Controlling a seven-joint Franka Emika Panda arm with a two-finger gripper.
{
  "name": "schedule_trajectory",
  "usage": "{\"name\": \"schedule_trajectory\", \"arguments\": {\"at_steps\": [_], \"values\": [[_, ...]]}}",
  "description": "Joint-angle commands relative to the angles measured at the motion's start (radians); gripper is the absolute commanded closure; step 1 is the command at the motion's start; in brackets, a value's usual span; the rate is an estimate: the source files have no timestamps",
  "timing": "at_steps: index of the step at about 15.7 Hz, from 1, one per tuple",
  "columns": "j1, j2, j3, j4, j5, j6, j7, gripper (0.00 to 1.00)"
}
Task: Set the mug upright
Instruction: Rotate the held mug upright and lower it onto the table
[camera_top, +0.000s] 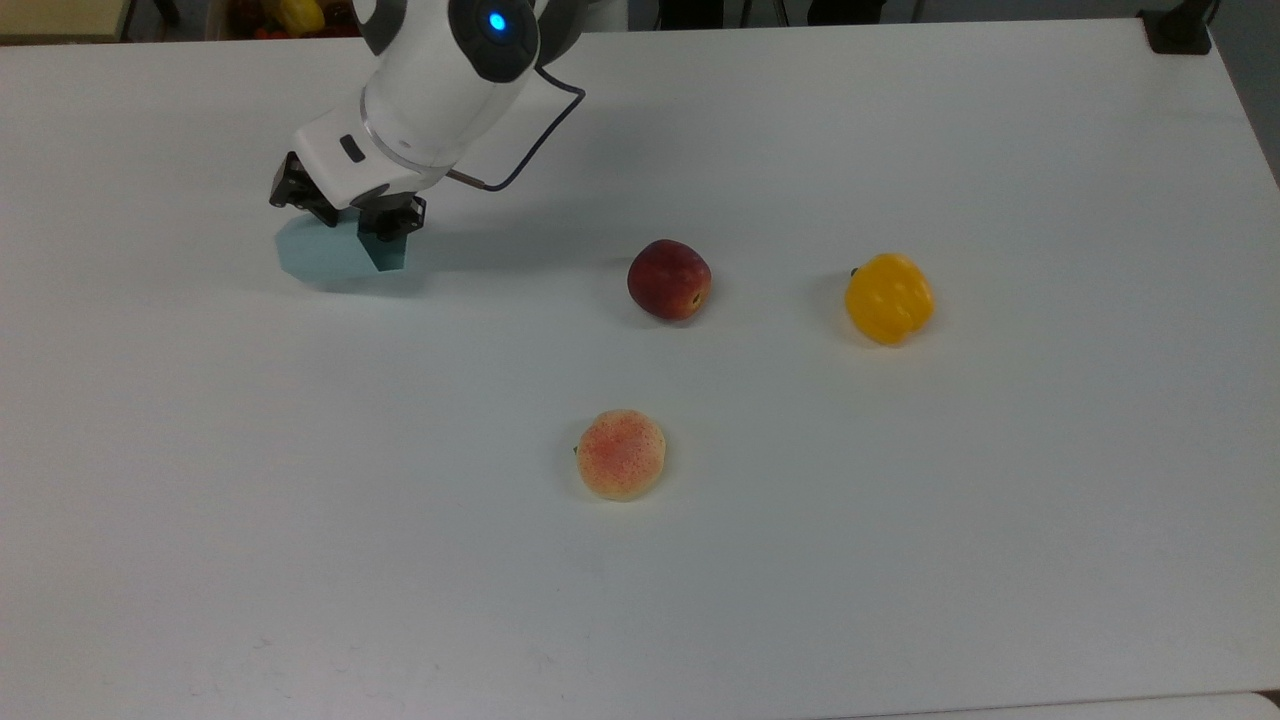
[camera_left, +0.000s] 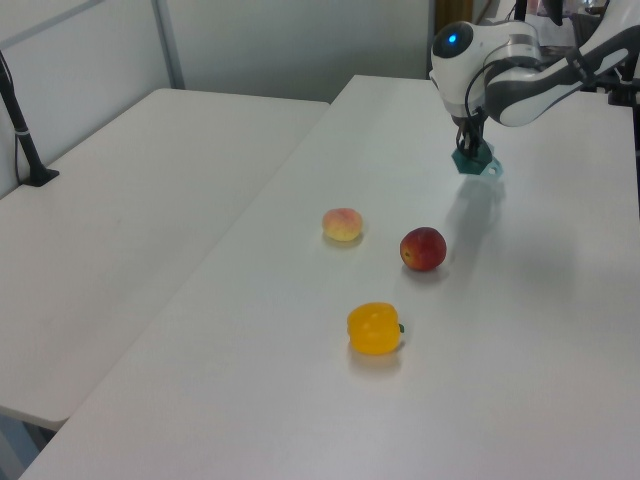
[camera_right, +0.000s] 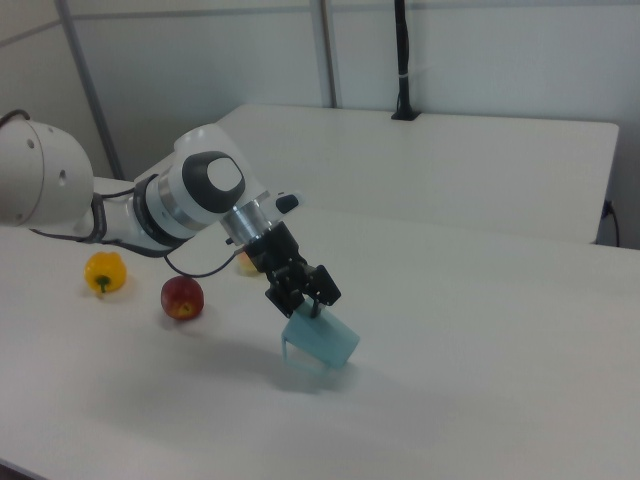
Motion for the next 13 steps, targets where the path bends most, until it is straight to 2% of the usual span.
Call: {"name": "schedule_trajectory", "arguments": {"at_steps": [1,4,10,13], "values": [[-0.003,-0.024,0.003,0.041,0.177,-0.008,-0.058,1.00],[-0.001,-0.024,0.004,0.074,0.324,-0.003,-0.087,1.00],[0.011,-0.021,0.010,0.102,0.666,-0.013,-0.353,1.00],[0.010,-0.020,0.021,0.111,0.795,-0.019,-0.461,1.00]]}}
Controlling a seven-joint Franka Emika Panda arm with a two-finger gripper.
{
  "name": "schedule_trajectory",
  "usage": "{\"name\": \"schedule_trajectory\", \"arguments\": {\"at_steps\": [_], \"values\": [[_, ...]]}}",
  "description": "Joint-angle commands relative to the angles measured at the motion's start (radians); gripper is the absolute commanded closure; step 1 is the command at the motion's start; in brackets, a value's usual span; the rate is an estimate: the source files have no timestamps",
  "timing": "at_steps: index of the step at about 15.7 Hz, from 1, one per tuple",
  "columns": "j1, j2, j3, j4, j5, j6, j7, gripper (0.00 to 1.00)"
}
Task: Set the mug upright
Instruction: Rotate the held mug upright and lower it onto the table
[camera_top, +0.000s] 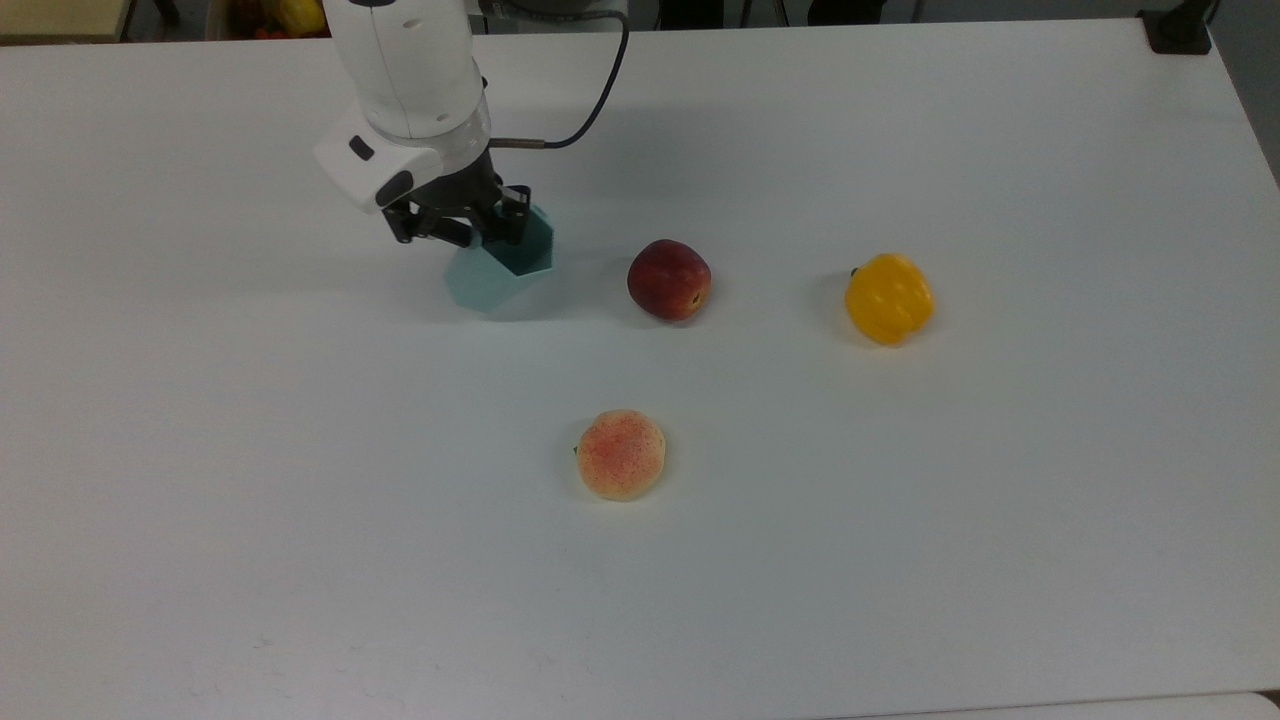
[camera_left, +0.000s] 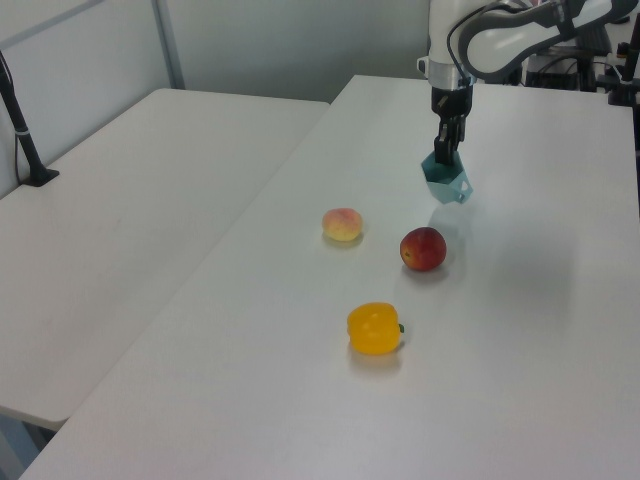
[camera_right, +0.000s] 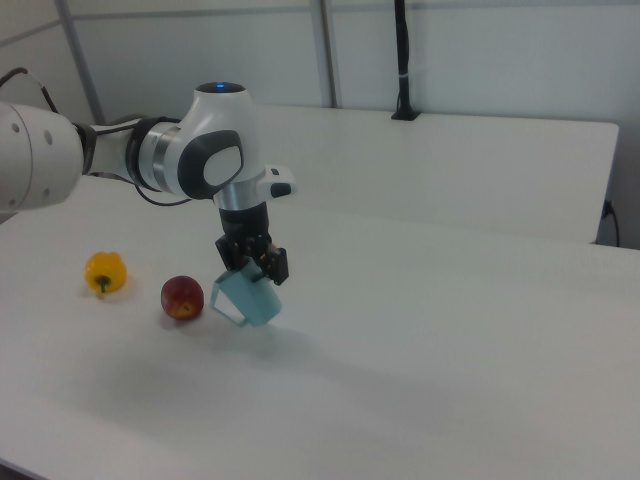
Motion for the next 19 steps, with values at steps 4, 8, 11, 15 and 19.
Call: {"name": "schedule_trajectory", "arguments": {"at_steps": [4,8,11,15,19], "values": [[-0.007,-0.003,0.006,0.026,0.323,-0.049,-0.268,1.00],[-0.049,0.032,-0.007,0.166,0.429,-0.271,-0.360,1.00],[-0.050,0.067,-0.011,0.200,0.417,-0.351,-0.484,1.00],[-0.050,0.115,-0.013,0.198,0.336,-0.353,-0.653,1.00],[-0.067,0.144,-0.031,0.178,0.302,-0.353,-0.735,1.00]]}}
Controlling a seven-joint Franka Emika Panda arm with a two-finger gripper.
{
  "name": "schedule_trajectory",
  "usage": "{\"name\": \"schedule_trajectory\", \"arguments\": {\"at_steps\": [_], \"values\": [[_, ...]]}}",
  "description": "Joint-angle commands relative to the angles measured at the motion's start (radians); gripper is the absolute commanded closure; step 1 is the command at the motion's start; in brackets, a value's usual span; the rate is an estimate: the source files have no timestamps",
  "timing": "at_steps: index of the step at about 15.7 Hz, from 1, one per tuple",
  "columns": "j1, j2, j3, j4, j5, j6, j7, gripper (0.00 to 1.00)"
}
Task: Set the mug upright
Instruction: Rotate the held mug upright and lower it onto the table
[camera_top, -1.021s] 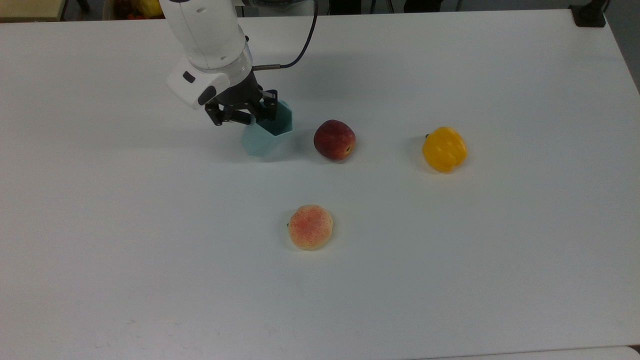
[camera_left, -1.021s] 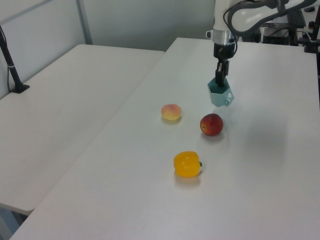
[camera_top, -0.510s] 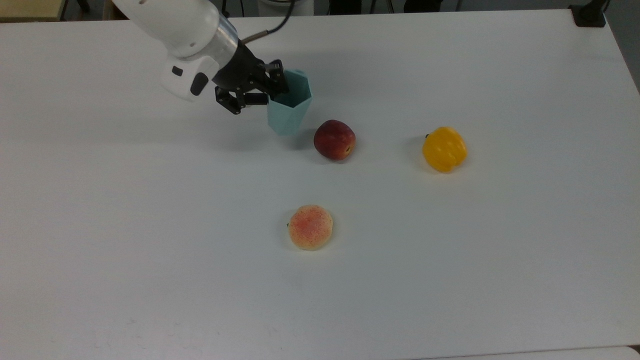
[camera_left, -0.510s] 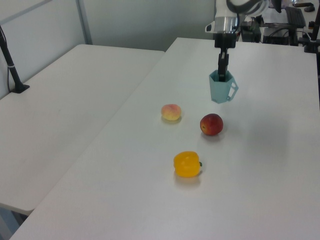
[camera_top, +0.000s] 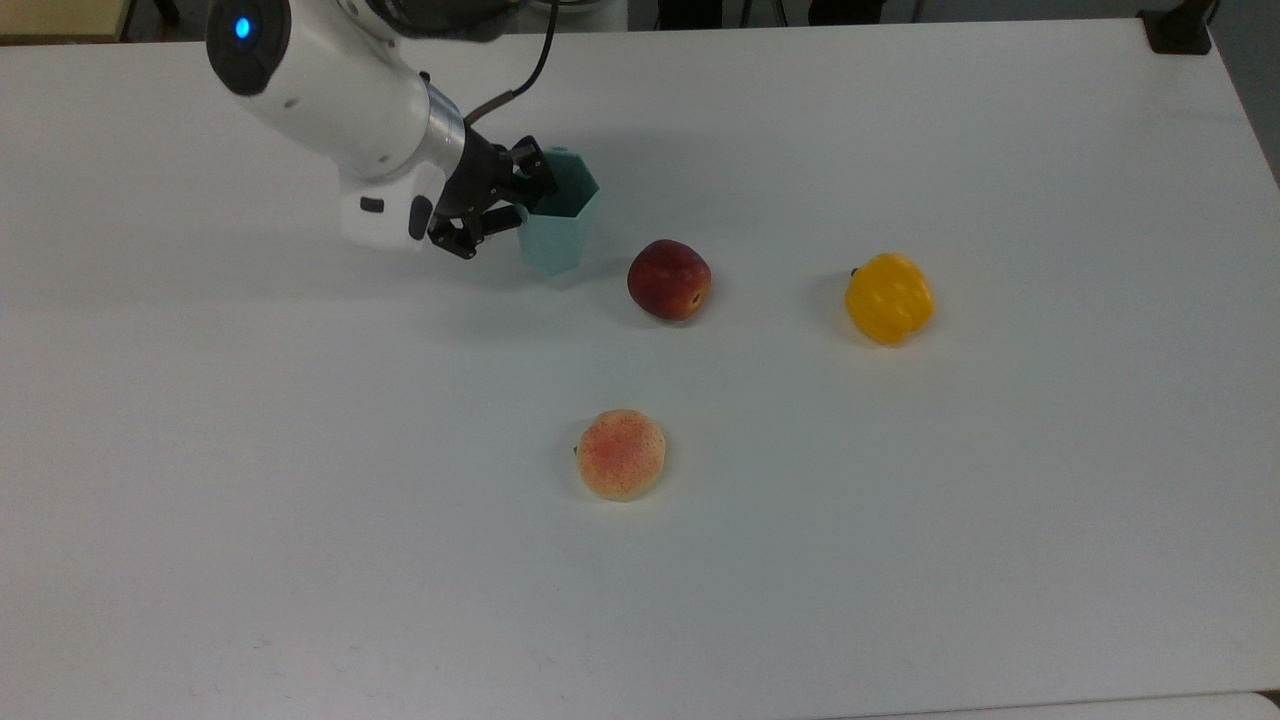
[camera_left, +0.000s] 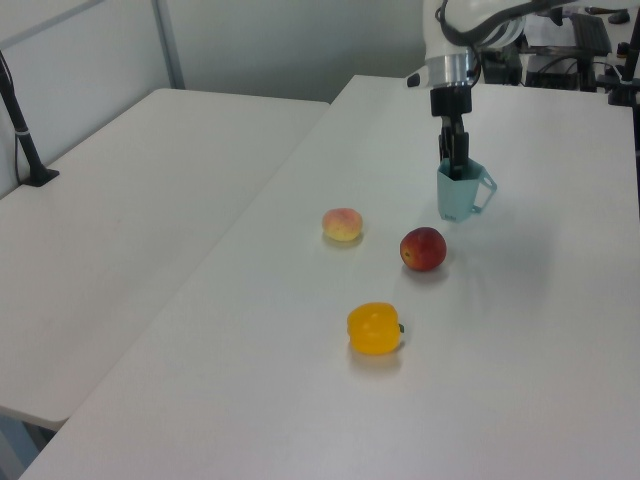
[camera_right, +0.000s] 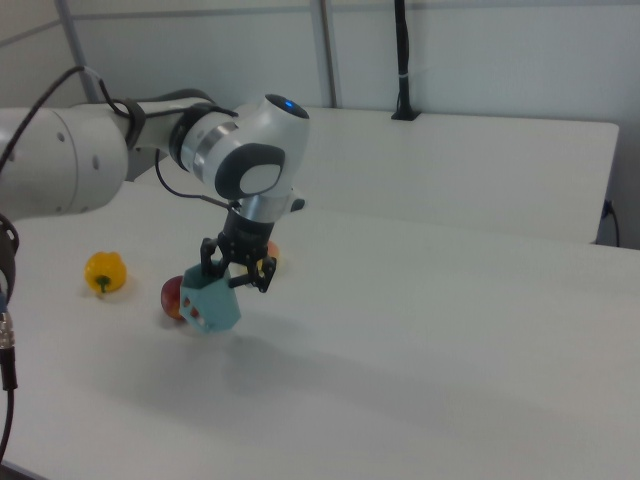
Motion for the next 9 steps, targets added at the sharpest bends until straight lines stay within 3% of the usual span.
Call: {"name": "schedule_trajectory", "arguments": {"at_steps": [1,7,8,9], "values": [[-0.007,0.032,-0.034,0.009,-0.018,-0.028,-0.088,1.00],[-0.005,0.071,-0.034,0.009,-0.018,-0.016,-0.085,0.99],[-0.005,0.071,-0.034,0.009,-0.018,-0.017,-0.079,0.85],[-0.007,0.069,-0.034,0.009,-0.017,-0.019,-0.075,0.58]]}}
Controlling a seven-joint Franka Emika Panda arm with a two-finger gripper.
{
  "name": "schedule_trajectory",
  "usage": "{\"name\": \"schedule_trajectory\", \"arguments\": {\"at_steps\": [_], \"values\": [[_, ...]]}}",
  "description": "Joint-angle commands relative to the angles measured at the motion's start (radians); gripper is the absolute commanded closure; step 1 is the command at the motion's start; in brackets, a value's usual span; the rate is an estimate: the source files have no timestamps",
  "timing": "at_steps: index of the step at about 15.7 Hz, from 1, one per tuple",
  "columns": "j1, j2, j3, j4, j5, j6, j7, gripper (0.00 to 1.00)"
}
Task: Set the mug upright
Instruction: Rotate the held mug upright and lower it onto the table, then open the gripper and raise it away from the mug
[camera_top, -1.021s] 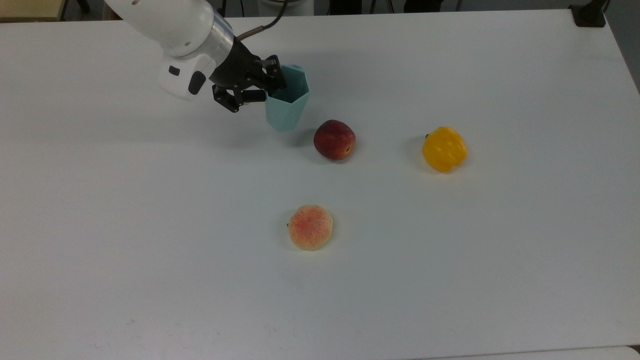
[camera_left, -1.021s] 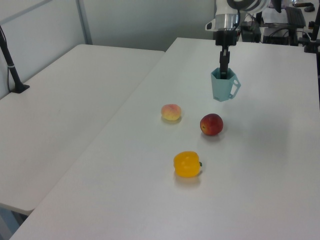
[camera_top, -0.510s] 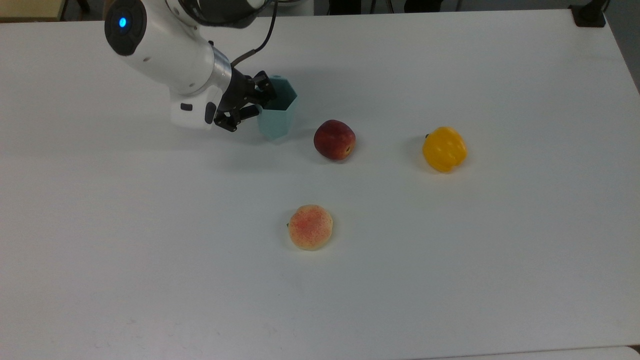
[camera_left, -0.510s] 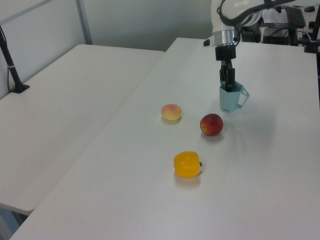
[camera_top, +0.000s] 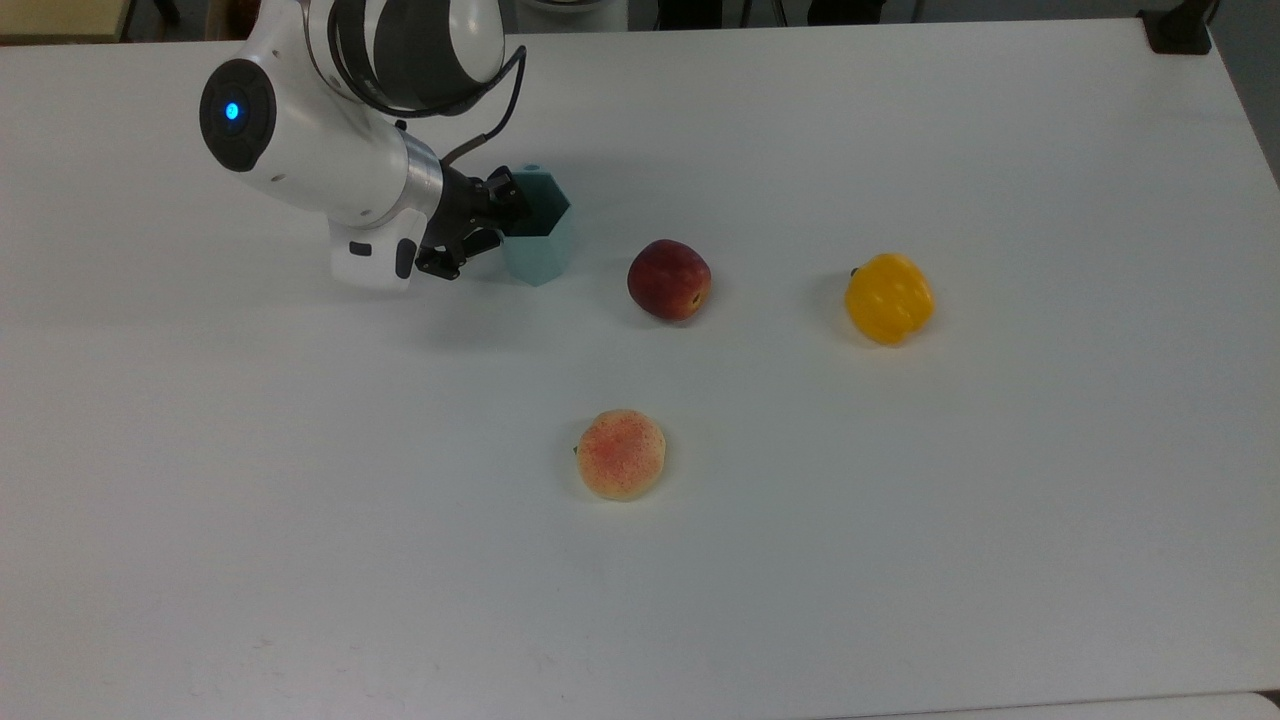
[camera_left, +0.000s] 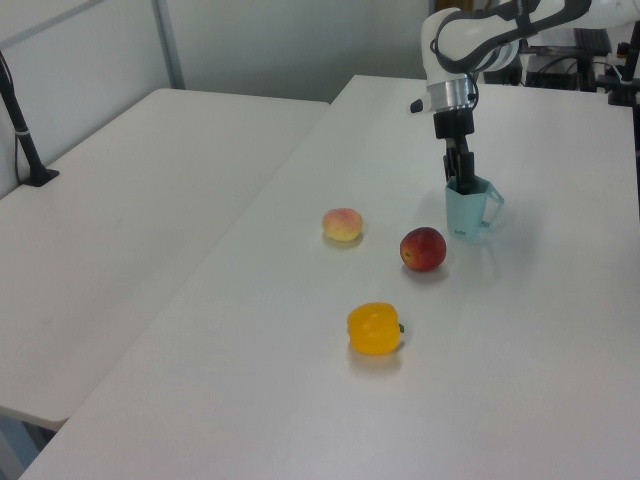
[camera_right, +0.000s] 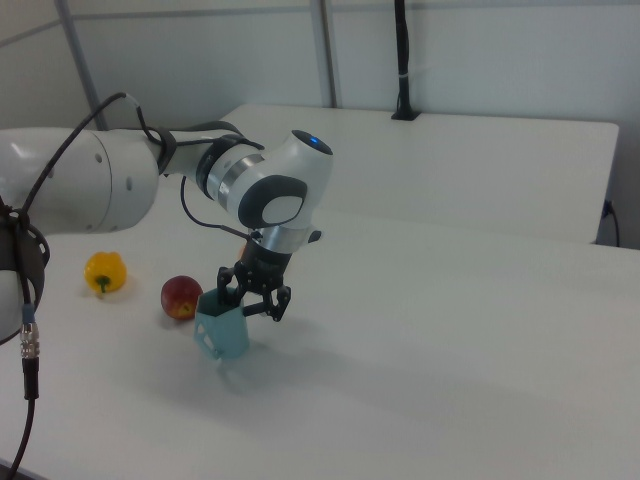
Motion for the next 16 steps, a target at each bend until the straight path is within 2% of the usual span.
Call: {"name": "schedule_trajectory", "arguments": {"at_steps": [1,3,9,13,16], "values": [[0.007,-0.007,-0.008,0.009,-0.005,-0.022,0.004,0.38],[0.007,-0.008,-0.008,0.010,-0.006,-0.025,0.035,0.00],[0.007,-0.059,-0.008,0.017,-0.005,-0.033,0.044,0.00],[0.018,-0.198,-0.010,0.015,-0.015,-0.091,0.083,0.00],[0.024,-0.318,-0.010,0.015,-0.025,-0.140,0.257,0.00]]}}
